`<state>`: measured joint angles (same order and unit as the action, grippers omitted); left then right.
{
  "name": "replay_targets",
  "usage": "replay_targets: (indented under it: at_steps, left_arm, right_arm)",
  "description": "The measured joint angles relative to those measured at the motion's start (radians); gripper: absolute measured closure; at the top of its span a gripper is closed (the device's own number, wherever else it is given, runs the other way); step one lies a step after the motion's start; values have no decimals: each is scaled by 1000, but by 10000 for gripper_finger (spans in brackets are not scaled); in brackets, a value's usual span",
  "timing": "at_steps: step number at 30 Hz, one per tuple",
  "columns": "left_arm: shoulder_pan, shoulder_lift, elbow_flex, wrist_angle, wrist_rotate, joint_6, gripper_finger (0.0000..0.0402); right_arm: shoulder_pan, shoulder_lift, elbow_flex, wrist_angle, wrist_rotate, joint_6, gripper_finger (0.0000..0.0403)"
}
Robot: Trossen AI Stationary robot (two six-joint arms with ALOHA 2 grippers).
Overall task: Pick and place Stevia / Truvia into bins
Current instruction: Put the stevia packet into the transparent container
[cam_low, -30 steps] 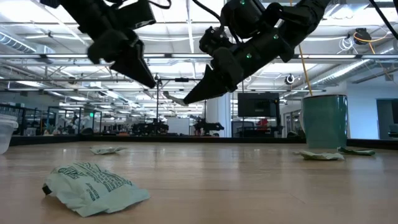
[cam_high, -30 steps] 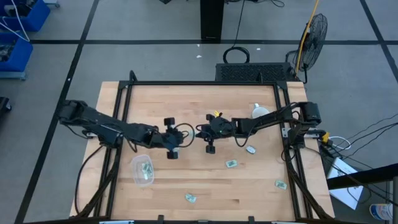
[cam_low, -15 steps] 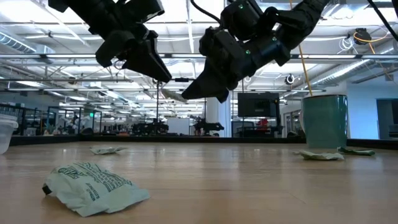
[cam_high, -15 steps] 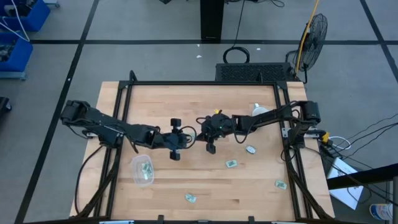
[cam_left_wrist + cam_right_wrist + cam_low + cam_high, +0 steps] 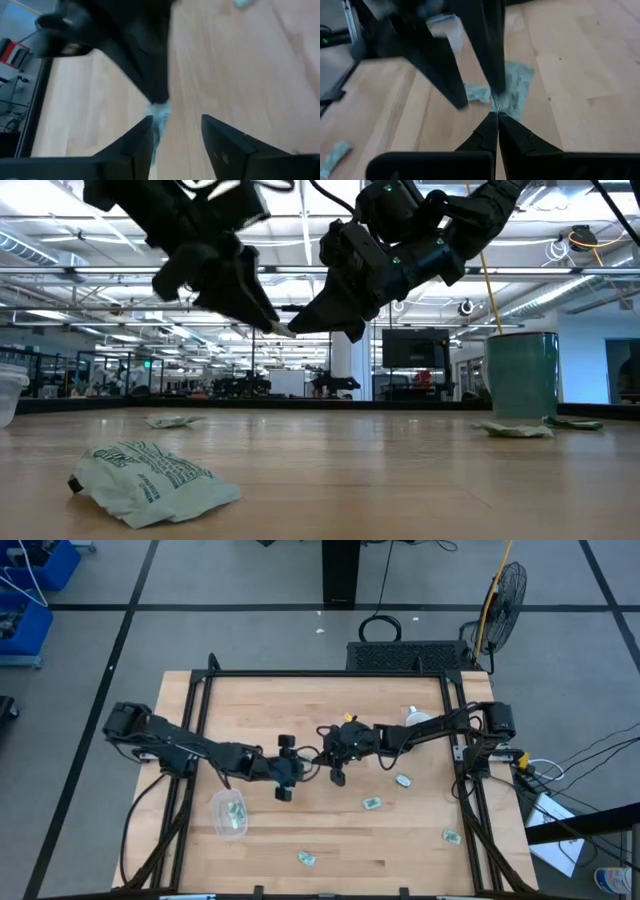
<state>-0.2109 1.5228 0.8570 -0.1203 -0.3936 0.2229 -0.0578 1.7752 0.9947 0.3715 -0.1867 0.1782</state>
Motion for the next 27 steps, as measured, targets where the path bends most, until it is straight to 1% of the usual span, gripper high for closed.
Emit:
replay_targets:
  at_steps: [2,6,8,12,20,22,24,27]
  left_arm:
    - [-2,40,1,40,-26,47,222]
    - [-19,71,0,49,-179,137,223]
    - [-23,73,1,46,-209,146,233]
    - [-28,72,1,46,-193,133,274]
    - [-29,72,1,50,-189,131,386]
    - [-29,72,1,52,-189,131,394]
    - [-29,72,1,54,-187,130,389]
    - [-29,72,1,54,-186,130,385]
  right_arm:
    - [0,0,0,4,-1,4,401]
    - [0,0,0,-9,-1,4,401]
    - [0,0,0,-10,0,4,401]
    - [0,0,0,-1,0,4,401]
    - [0,0,0,-2,0,19,401]
    - [0,0,0,-4,0,18,401]
    - [0,0,0,-9,0,-5,398]
    - [1,0,0,-10,0,-13,377]
